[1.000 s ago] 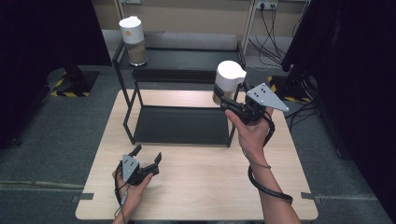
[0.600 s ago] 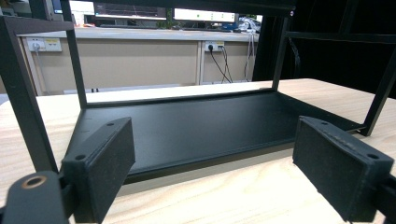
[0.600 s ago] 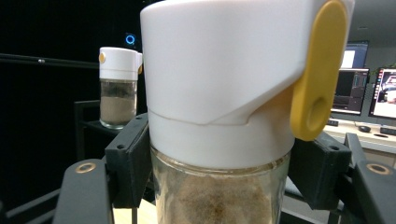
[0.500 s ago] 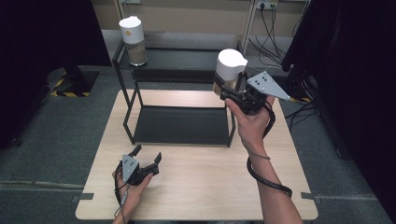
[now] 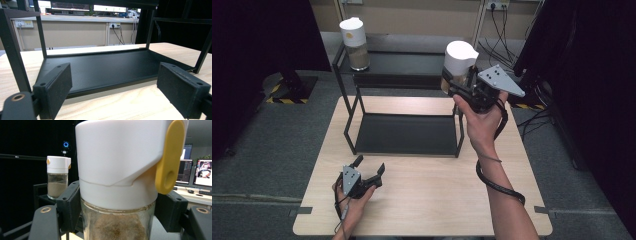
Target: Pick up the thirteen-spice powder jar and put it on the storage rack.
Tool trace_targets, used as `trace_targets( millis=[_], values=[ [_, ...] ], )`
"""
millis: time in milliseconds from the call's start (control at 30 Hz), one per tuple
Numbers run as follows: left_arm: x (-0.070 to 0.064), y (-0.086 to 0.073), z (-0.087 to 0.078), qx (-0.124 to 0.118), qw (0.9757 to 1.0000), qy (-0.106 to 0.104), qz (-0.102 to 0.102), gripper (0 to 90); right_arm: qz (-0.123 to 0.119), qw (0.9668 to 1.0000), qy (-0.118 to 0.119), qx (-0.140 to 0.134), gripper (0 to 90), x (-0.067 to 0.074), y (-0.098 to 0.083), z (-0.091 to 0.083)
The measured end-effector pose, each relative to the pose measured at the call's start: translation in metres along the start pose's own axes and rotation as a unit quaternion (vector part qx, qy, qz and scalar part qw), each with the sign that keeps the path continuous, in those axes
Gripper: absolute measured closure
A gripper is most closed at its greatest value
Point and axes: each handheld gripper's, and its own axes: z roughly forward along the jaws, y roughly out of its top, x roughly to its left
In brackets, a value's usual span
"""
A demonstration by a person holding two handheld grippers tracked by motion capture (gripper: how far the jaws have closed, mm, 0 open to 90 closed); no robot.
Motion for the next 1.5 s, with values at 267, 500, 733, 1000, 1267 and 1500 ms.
trace_targets(
  millis=[267, 500, 733, 1000, 1267, 1500],
  values=[
    [0.000, 0.000, 0.000, 0.000, 1.0000, 0.000, -0.001, 12.3, 0.000, 1.0000, -0.008, 0.004, 30.8, -0.001, 0.009, 0.008],
    [0.000, 0.000, 0.000, 0.000, 1.0000, 0.000, -0.001, 12.3, 0.006, 0.9998, -0.015, 0.008, 30.8, -0.003, 0.013, 0.017],
    [0.000, 0.000, 0.000, 0.000, 1.0000, 0.000, -0.002, 12.3, 0.003, 0.9995, -0.025, 0.018, 30.8, -0.004, 0.019, 0.026],
    [0.000, -0.001, 0.000, -0.001, 1.0000, 0.001, -0.001, 12.0, 0.015, 0.9987, -0.037, 0.031, 30.8, -0.006, 0.022, 0.040],
    [0.001, 0.000, 0.000, -0.001, 1.0000, 0.000, -0.003, 12.0, 0.016, 0.9976, -0.051, 0.045, 30.8, -0.012, 0.026, 0.055],
    [0.001, 0.000, 0.000, 0.000, 1.0000, 0.000, -0.002, 12.0, 0.013, 0.9964, -0.060, 0.059, 30.7, -0.015, 0.031, 0.069]
  ],
)
